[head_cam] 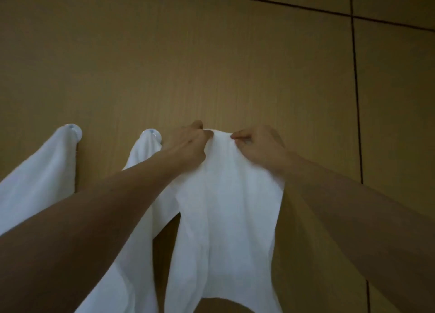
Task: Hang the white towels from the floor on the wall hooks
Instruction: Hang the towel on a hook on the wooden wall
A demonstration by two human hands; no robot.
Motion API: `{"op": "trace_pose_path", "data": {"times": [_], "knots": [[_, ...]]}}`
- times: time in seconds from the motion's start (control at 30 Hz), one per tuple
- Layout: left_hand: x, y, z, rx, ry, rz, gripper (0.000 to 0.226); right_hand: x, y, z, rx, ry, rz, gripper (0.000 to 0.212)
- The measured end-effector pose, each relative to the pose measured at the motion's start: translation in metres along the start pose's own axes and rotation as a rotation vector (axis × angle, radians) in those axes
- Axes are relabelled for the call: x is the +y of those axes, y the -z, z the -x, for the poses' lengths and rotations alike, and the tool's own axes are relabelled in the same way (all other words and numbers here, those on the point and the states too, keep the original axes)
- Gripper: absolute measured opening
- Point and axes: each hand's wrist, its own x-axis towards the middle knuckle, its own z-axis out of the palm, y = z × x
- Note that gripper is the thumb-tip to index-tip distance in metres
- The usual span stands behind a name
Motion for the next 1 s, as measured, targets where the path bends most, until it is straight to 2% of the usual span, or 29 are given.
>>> {"op": "trace_pose_path", "data": {"times": [0.1,0.23,0.3,0.43,0.5,0.57,0.63,0.73,0.8,0.87,1.0], "knots": [[0.005,-0.016,-0.002,0.017,0.028,0.012,0.042,0.006,-0.007,-0.004,-0.074,-0.140,-0.392,0.025],[0.009,-0.028,0.002,0.076,0.079,0.071,0.038,0.013,-0.015,-0.003,-0.111,-0.147,-0.501,0.021],[0.015,-0.031,0.001,0.062,0.132,0.137,0.032,0.013,-0.020,-0.007,-0.128,-0.182,-0.561,0.019],[0.032,-0.032,-0.003,0.022,0.243,0.256,0.022,0.016,-0.031,-0.007,-0.158,-0.305,-0.726,0.031],[0.037,-0.030,-0.001,0.017,0.317,0.308,0.022,0.016,-0.039,0.001,-0.128,-0.293,-0.792,0.028],[0.043,-0.028,0.002,0.011,0.387,0.377,0.022,0.014,-0.046,0.011,-0.057,-0.251,-0.760,0.032],[0.048,-0.027,0.006,0.029,0.421,0.439,0.022,0.011,-0.054,0.026,0.031,-0.174,-0.595,0.037],[0.053,-0.032,0.017,0.032,0.433,0.357,0.022,0.006,-0.073,0.056,0.106,-0.089,-0.344,0.046],[0.055,-0.035,0.031,0.057,0.444,0.214,0.021,0.004,-0.085,0.073,0.125,-0.195,-0.390,0.038],[0.062,-0.034,0.046,0.076,0.382,0.167,0.022,0.003,-0.093,0.086,0.147,-0.217,-0.401,0.021],[0.073,-0.031,0.070,-0.035,0.479,0.473,0.030,-0.003,-0.092,0.103,0.057,-0.325,-0.541,0.017]]}}
